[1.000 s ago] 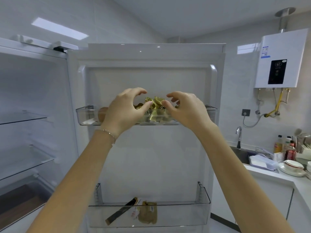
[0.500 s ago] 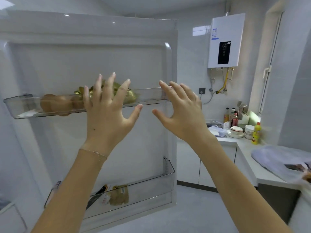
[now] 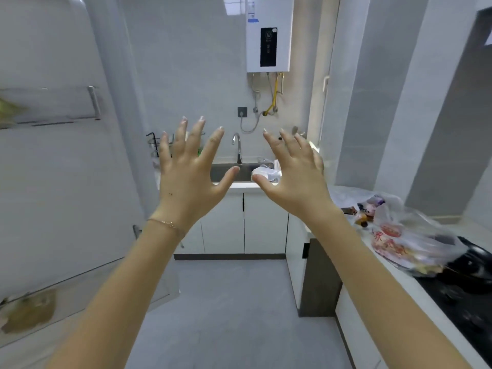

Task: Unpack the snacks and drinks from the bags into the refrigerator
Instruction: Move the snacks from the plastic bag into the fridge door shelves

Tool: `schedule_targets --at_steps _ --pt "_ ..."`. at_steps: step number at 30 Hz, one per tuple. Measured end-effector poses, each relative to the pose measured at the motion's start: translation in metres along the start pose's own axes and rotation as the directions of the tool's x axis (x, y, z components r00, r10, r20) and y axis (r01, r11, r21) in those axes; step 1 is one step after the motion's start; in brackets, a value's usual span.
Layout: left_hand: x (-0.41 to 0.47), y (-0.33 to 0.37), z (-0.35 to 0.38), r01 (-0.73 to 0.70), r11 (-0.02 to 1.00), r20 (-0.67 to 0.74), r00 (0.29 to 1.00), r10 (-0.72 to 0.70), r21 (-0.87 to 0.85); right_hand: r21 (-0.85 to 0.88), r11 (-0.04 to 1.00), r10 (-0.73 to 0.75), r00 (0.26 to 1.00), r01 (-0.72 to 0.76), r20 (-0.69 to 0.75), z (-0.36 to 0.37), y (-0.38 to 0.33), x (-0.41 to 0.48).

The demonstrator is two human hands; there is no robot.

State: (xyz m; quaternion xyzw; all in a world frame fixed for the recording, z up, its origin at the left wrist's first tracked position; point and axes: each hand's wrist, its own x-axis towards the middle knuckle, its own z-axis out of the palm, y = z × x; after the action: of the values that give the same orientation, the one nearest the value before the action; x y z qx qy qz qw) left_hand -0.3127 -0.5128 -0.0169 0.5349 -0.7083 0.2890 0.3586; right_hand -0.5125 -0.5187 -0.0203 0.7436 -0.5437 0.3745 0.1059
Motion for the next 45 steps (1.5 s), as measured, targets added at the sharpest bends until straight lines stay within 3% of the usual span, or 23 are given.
schedule_targets --at_steps 8,16,25,30,38,45 --pt "0.017 0.114 0.103 -0.048 0.984 0.135 0.988 0.072 -0.174 -0.135 0.974 0.187 0.981 -0.18 0.042 -0.018 0.141 -0.028" --pt "0.041 0.205 0.21 -0.109 0.949 0.249 0.95 0.187 -0.297 -0.25 0.9 0.393 0.913 -0.358 0.109 -0.014 0.26 -0.044" --pt "0.089 0.275 0.349 -0.181 0.895 0.324 0.888 0.327 -0.407 -0.329 0.803 0.561 0.817 -0.498 0.131 0.019 0.387 -0.021" --pt "0.134 0.313 0.415 -0.221 0.849 0.311 0.862 0.4 -0.48 -0.363 0.755 0.604 0.794 -0.546 0.062 0.019 0.447 0.01" --pt "0.16 0.387 0.505 -0.257 0.779 0.339 0.791 0.51 -0.572 -0.405 0.633 0.734 0.678 -0.659 0.045 0.034 0.555 0.001" --pt "0.15 0.462 0.594 -0.272 0.743 0.416 0.688 0.594 -0.612 -0.379 0.598 0.786 0.609 -0.706 0.107 0.059 0.653 -0.023"
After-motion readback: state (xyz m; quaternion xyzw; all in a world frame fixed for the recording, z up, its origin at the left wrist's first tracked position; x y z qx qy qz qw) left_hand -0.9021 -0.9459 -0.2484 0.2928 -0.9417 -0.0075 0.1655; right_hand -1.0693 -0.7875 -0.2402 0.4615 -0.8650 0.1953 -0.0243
